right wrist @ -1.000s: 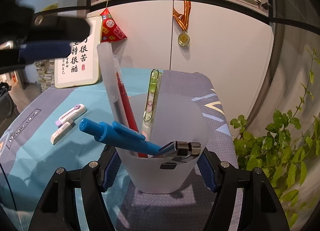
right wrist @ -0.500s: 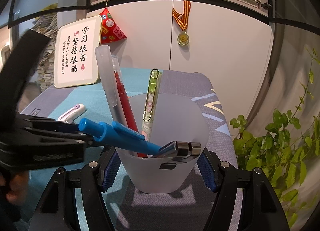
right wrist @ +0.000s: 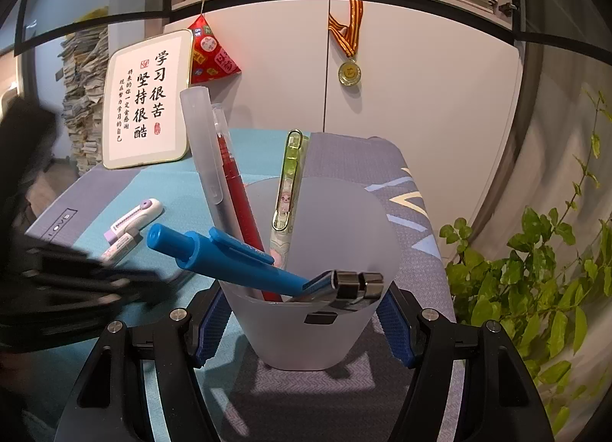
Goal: Organize stationery
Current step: 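Grasp the black fineliner pen with the left tool, then lift the black fineliner over the cup and release it with the left tool, then grasp the pink checkered pen with the left tool, then lift the pink checkered pen over the cup and release it with the left tool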
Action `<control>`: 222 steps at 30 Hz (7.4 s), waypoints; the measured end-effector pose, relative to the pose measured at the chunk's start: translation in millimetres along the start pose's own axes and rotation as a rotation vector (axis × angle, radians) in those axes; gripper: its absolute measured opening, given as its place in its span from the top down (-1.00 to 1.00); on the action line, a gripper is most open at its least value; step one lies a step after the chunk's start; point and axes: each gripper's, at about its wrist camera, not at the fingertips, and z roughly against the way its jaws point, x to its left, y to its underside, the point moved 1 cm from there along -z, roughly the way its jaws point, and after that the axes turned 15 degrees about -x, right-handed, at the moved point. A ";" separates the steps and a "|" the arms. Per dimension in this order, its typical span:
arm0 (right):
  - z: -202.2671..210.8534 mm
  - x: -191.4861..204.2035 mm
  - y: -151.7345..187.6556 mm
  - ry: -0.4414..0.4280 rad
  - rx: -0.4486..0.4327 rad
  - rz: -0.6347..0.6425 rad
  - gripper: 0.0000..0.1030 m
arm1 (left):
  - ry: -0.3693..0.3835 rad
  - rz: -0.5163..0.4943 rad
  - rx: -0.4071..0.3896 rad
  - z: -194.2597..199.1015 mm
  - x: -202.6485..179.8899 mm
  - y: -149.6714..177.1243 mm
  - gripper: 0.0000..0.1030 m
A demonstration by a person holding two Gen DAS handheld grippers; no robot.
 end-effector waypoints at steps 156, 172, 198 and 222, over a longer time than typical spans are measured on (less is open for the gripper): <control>-1.1 1.1 -0.1 0.006 0.013 0.011 -0.37 | 0.026 -0.105 -0.096 -50.8 -35.0 -47.7 0.55; -1.6 1.9 0.3 0.005 0.009 0.011 -0.37 | 0.052 -0.021 0.015 -32.0 -1.3 -16.6 0.84; -1.7 1.0 0.5 0.002 0.010 0.006 -0.37 | -0.095 -0.170 -0.025 -52.7 -16.0 -23.5 0.54; -2.4 3.5 1.0 0.011 0.013 0.019 -0.37 | 0.090 -0.082 -0.502 93.6 -29.8 -71.3 0.79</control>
